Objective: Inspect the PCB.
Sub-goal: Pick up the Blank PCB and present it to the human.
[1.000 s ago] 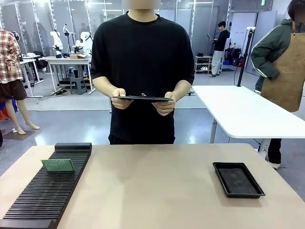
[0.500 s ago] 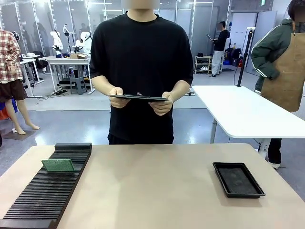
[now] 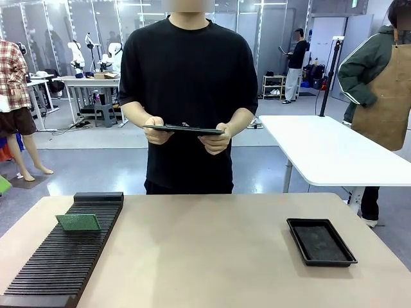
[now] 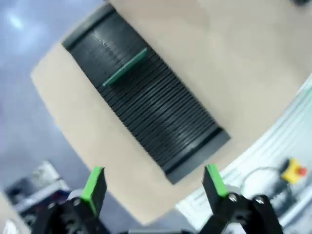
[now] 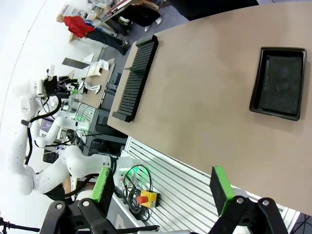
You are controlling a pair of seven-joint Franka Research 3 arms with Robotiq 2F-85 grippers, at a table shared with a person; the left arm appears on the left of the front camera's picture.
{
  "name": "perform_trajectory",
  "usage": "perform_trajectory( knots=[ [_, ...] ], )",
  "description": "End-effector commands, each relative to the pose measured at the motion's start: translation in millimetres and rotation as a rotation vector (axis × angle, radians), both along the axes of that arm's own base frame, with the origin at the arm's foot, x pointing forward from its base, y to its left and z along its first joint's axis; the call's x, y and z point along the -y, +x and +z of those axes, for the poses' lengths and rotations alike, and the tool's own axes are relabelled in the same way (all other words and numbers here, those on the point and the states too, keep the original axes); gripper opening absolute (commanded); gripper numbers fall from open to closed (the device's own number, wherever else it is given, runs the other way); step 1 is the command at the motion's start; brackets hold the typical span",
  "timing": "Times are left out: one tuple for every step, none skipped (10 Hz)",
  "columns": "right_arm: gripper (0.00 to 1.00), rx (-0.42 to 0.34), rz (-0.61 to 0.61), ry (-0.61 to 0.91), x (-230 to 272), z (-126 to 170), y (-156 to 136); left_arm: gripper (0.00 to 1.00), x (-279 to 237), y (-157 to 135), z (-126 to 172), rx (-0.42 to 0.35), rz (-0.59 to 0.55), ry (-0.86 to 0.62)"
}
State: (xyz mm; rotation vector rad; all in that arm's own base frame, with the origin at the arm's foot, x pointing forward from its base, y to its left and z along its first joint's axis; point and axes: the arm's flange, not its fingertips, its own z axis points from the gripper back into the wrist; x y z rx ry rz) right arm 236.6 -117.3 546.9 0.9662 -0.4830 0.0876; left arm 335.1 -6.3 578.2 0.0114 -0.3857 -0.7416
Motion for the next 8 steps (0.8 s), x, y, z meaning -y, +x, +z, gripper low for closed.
perform_trajectory(
  knots=[
    [1.00, 0.016, 0.008, 0.001, 1, -1, 0, 1.00, 1, 23, -20, 0.085, -0.219, 0.185],
    [1.00, 0.016, 0.008, 0.001, 1, -1, 0, 1.00, 9, 30, -30, 0.068, -0.281, 0.205],
    [1.00, 0.016, 0.008, 0.001, 1, -1, 0, 1.00, 10, 37, -37, 0.052, -0.287, 0.176],
    [1.00, 0.016, 0.008, 0.001, 1, -1, 0, 1.00, 10, 37, -38, 0.028, -0.317, 0.125],
    [1.00, 0.016, 0.008, 0.001, 1, -1, 0, 1.00, 24, 32, -33, 0.021, -0.274, 0.206],
    [1.00, 0.016, 0.008, 0.001, 1, -1, 0, 1.00, 24, 32, -33, 0.021, -0.274, 0.206],
    [1.00, 0.016, 0.008, 0.001, 1, -1, 0, 1.00, 24, 32, -33, 0.021, -0.274, 0.206],
    [1.00, 0.016, 0.008, 0.001, 1, -1, 0, 1.00, 24, 32, -33, 0.021, -0.274, 0.206]
  ],
)
